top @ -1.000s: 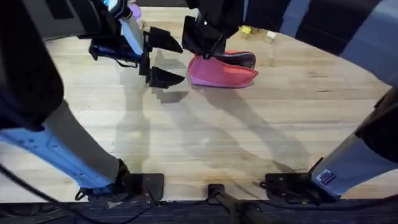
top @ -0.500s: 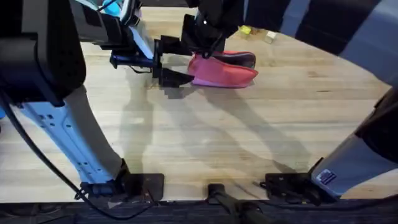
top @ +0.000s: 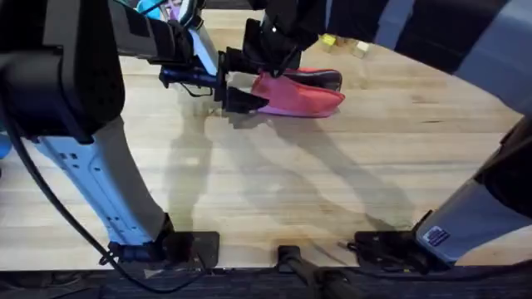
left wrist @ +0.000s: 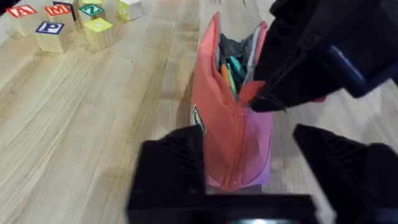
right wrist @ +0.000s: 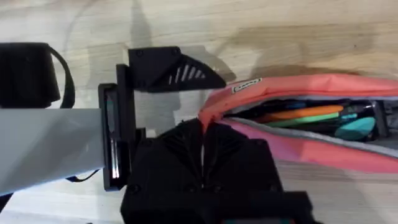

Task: Unzip the bag, pick up the pens from the table one at a time and place them inside, then zip the bag closed.

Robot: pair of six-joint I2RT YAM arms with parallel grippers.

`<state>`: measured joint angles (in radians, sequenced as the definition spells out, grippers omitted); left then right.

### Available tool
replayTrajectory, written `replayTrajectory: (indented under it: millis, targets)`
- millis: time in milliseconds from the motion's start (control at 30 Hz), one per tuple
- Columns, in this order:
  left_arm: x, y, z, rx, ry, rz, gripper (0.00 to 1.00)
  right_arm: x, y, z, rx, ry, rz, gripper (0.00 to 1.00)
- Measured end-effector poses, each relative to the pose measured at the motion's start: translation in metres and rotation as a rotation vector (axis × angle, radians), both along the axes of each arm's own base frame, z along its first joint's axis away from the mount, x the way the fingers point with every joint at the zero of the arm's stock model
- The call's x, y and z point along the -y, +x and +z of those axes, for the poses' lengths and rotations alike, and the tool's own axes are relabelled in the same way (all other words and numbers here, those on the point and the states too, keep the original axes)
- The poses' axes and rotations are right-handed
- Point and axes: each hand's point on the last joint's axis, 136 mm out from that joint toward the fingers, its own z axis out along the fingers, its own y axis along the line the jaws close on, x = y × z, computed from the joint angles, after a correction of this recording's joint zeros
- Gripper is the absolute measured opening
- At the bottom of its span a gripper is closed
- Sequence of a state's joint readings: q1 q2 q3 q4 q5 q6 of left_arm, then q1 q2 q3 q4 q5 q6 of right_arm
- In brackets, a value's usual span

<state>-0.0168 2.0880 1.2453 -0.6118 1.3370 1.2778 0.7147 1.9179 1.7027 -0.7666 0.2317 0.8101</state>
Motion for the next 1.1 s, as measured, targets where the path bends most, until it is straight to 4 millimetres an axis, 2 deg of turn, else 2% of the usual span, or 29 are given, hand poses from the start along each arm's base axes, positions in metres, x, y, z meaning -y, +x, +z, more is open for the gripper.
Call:
replayTrajectory:
  millis: [33, 100, 200, 233, 467, 667, 833, 1000, 1100]
  targets:
    - [0.001, 0.0, 0.0, -0.003, 0.001, -0.001, 0.823, 0.0, 0.0, 0.0, 0.0, 0.0, 0.0, 0.031]
    - [0.002, 0.0, -0.001, -0.005, 0.005, -0.002, 0.577, 0.0, 0.0, 0.0, 0.0, 0.0, 0.0, 0.03]
    - [0.001, 0.001, -0.002, 0.0, 0.015, 0.0, 0.122, 0.0, 0.0, 0.0, -0.001, 0.0, 0.001, 0.03]
    - [0.001, 0.001, -0.003, 0.001, 0.017, 0.001, 0.064, 0.0, -0.001, 0.0, -0.003, -0.001, 0.001, 0.031]
    - [0.002, 0.001, -0.003, 0.002, 0.017, 0.0, 0.044, 0.002, 0.0, -0.001, 0.005, -0.031, 0.052, 0.03]
    - [0.002, 0.002, -0.003, 0.001, 0.016, 0.0, 0.043, 0.012, 0.008, -0.001, 0.001, -0.039, 0.067, 0.031]
    - [0.002, 0.002, -0.001, 0.002, 0.007, -0.001, 0.043, 0.021, 0.008, 0.007, -0.004, -0.03, 0.08, 0.03]
    - [0.002, 0.001, -0.001, 0.001, 0.006, -0.001, 0.043, 0.035, 0.007, 0.006, -0.028, -0.06, 0.083, 0.03]
    - [0.002, 0.002, -0.001, 0.001, 0.01, -0.001, 0.043, 0.052, 0.009, 0.003, -0.052, -0.089, 0.075, 0.03]
